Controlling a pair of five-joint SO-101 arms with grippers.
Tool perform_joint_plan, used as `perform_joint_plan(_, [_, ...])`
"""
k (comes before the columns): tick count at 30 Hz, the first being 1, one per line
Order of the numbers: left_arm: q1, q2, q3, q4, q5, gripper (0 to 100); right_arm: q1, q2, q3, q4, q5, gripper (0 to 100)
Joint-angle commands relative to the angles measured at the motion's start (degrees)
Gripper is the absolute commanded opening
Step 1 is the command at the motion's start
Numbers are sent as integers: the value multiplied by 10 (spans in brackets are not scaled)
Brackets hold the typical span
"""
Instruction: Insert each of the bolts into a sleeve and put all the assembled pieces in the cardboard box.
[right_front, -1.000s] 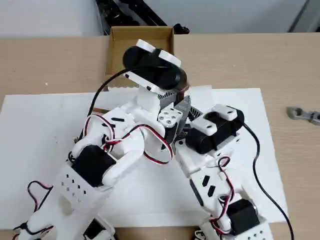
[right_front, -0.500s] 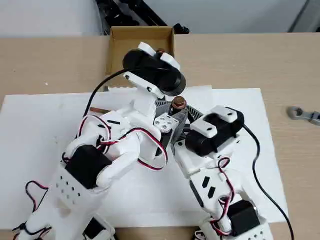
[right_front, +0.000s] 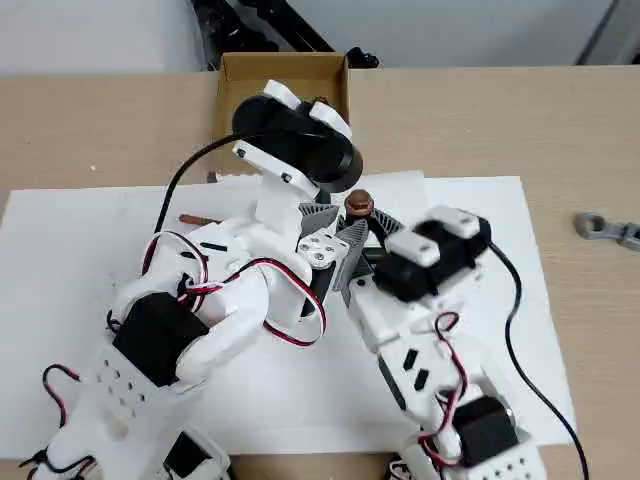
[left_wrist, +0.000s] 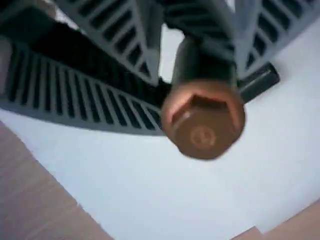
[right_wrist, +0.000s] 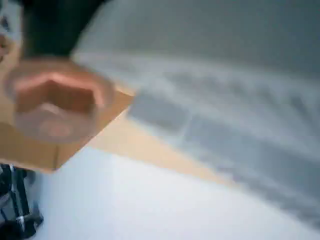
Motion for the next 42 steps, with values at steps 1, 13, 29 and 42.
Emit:
perform_joint_plan(1, [-30, -9, -25, 4, -9, 94, 11, 56, -85, -16, -7, 2])
perform_joint_plan(13, [-148, -9, -25, 55, -92, 6, 43, 333, -300, -63, -9, 2])
perform_joint_plan(29, [-376, -9, 25, 124, -125, 6, 44, 827, -592, -272, -6, 2])
perform_joint_plan(42, [-375, -7, 95, 122, -143, 6, 86, 1275, -945, -281, -9, 6])
